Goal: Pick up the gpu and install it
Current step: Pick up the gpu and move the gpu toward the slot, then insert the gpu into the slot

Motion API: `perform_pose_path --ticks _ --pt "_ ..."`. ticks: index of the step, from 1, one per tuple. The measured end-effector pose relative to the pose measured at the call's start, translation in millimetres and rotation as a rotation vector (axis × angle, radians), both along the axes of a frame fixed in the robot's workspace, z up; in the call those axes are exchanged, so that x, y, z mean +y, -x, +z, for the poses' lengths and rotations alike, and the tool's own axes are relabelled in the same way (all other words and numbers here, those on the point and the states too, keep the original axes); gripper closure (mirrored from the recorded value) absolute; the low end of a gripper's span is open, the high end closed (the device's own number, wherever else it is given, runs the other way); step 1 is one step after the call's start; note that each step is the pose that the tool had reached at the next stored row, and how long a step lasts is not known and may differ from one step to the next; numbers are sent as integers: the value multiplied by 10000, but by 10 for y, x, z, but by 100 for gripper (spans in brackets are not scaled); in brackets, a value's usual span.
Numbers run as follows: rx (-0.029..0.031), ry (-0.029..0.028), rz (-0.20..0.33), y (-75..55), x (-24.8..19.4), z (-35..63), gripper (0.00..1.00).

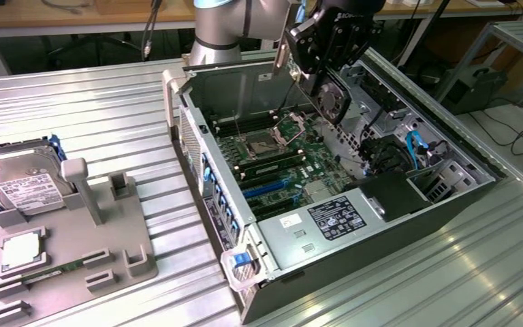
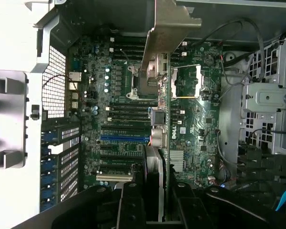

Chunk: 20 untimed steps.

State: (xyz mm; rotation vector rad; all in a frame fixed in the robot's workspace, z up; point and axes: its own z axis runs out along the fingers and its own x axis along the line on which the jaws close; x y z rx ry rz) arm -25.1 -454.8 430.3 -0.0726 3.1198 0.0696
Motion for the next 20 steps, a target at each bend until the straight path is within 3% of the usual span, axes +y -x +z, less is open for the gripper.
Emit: perform_pose_path --ticks 11,20 --pt "-1 -1 8 0 0 0 72" --pt "0 -3 805 0 0 0 72"
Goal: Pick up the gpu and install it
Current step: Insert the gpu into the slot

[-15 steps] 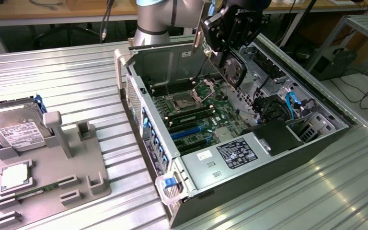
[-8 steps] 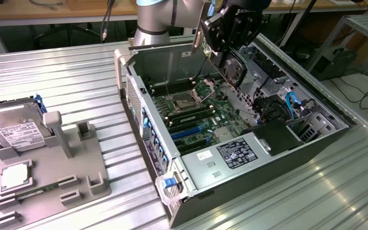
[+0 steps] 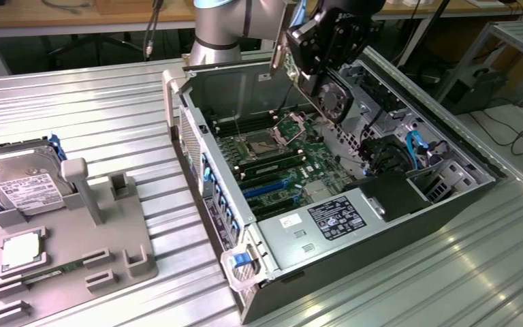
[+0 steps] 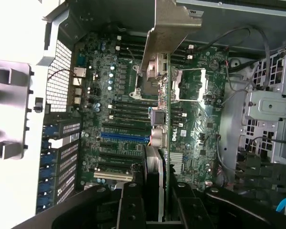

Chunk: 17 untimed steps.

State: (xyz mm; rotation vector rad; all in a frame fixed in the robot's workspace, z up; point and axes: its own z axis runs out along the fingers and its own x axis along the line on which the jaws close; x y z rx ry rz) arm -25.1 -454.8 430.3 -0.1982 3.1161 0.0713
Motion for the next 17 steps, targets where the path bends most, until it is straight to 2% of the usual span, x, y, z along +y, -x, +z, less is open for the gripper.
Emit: perform_pose_path --ticks 6,17 --pt "-1 -17 584 0 0 0 72" --pt "0 -42 1279 0 0 0 72"
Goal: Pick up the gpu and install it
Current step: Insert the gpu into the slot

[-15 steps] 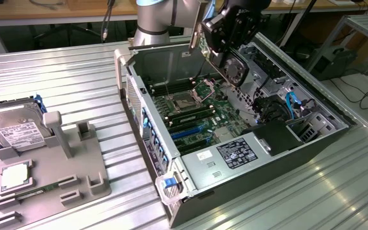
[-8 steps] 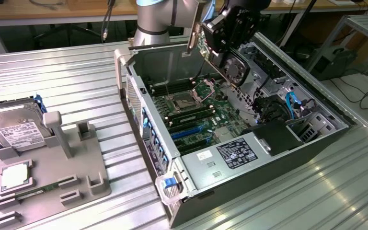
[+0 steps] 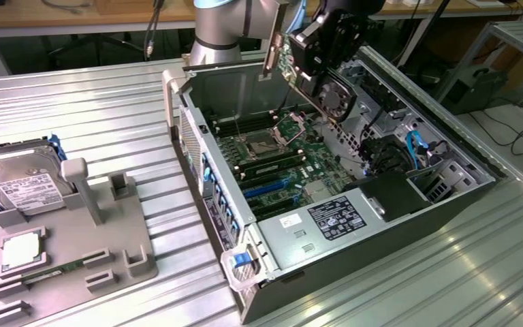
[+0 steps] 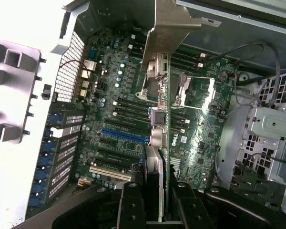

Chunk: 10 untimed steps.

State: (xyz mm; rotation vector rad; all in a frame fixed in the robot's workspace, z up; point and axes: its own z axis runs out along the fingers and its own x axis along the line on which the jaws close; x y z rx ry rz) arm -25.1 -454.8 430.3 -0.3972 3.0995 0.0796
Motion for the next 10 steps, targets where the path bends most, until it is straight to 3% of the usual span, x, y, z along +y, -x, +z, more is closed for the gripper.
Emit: perform_pose_path --ticks 10 --pt "1 -19 694 0 0 0 72"
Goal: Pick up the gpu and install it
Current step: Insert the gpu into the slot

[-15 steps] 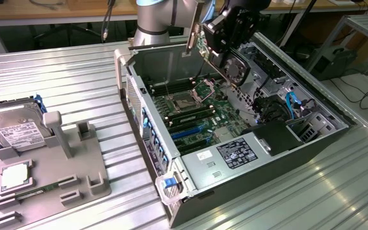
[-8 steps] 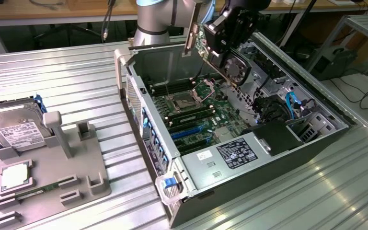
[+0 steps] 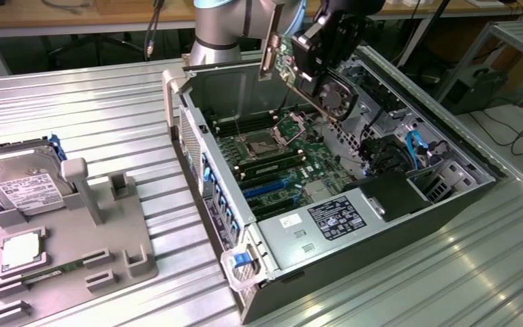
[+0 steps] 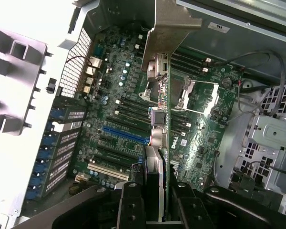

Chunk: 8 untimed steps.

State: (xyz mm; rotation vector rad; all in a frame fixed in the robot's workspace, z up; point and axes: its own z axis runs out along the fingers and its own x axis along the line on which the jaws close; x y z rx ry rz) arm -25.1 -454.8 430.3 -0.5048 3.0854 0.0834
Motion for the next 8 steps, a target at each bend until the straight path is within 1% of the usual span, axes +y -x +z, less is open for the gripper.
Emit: perform_pose_path --ticks 4,8 --pt "1 0 310 0 0 0 72" --pt "0 -4 831 0 0 0 72"
